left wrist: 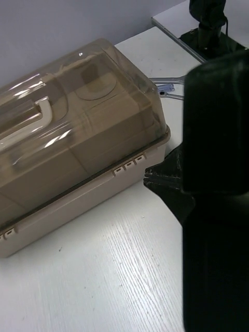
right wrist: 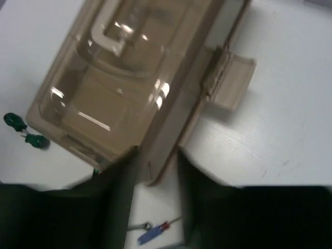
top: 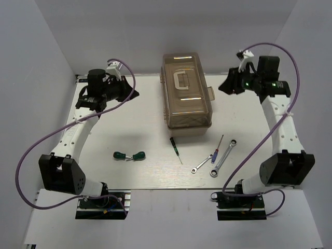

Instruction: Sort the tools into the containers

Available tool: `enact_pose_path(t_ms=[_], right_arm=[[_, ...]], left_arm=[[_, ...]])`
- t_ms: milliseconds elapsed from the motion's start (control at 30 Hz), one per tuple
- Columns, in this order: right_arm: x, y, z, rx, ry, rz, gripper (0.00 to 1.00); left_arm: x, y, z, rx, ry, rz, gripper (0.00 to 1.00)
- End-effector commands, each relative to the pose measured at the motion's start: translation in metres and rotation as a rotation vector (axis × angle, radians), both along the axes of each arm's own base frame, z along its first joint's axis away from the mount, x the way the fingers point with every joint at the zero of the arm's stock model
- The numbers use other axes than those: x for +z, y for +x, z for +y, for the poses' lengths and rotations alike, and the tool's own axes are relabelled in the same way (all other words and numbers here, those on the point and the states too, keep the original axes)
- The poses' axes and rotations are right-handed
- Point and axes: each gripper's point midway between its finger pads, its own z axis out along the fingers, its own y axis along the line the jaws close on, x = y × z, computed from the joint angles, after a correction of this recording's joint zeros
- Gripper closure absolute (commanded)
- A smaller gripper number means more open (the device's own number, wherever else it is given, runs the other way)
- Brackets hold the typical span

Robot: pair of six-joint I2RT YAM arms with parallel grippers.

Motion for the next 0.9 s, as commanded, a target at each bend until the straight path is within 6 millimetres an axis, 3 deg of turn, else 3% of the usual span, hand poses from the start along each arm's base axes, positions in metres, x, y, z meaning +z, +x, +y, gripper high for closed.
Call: enact_pose_path(t_ms=[0,67,100,133,200,233,300,333,367,433,600,733,867], right_arm=[[0.050,0.026,0.038,0.053,0.112,-0.078,0.49],[0.048,0.041,0.048,0.033,0.144,-0.041,0.37],[0.076,0.043,0.063,0.056,0.182,-0.083,0.32],[0.059,0.056,0.077,0.082,0.221,-0.010,0.25],[0.075,0.060,0.099,0.118,0.260,-0.011,0.25],[0.076,0.068,0.126,0.142,0.297,0.029,0.25],[0.063,0.080,0.142,0.135,0.309,0.076,0.23],[0.065,0.083,0.162,0.147,0.326,0.086,0.20],[0.055,0.089,0.170,0.142,0.325,0.106,0.20],[0.053,0.094,0.189,0.131,0.333,0.114,0.22],[0.027,0.113,0.204,0.004,0.294,0.131,0.25],[0.005,0.125,0.196,-0.116,0.224,0.139,0.28],[-0.004,0.126,0.194,-0.159,0.174,0.133,0.30]], left_arm=[[0.001,0.003,-0.018,-0.053,0.006,-0.002,0.98],[-0.004,0.004,-0.031,-0.078,0.000,0.015,0.79],[-0.003,0.006,-0.035,-0.087,-0.001,0.009,0.65],[-0.006,0.008,-0.040,-0.093,-0.009,0.014,0.39],[-0.005,0.013,-0.053,-0.109,-0.029,0.009,0.28],[-0.002,0.016,-0.055,-0.104,-0.042,0.011,0.26],[-0.008,0.018,-0.064,-0.113,-0.045,0.026,0.24],[-0.005,0.022,-0.066,-0.113,-0.048,0.014,0.24],[-0.001,0.020,-0.070,-0.119,-0.057,0.013,0.24],[-0.010,0.022,-0.074,-0.121,-0.049,0.033,0.24],[-0.005,0.023,-0.080,-0.116,-0.052,0.016,0.24],[-0.005,0.023,-0.082,-0.107,-0.045,0.014,0.24],[-0.005,0.021,-0.086,-0.119,-0.039,0.008,0.24]])
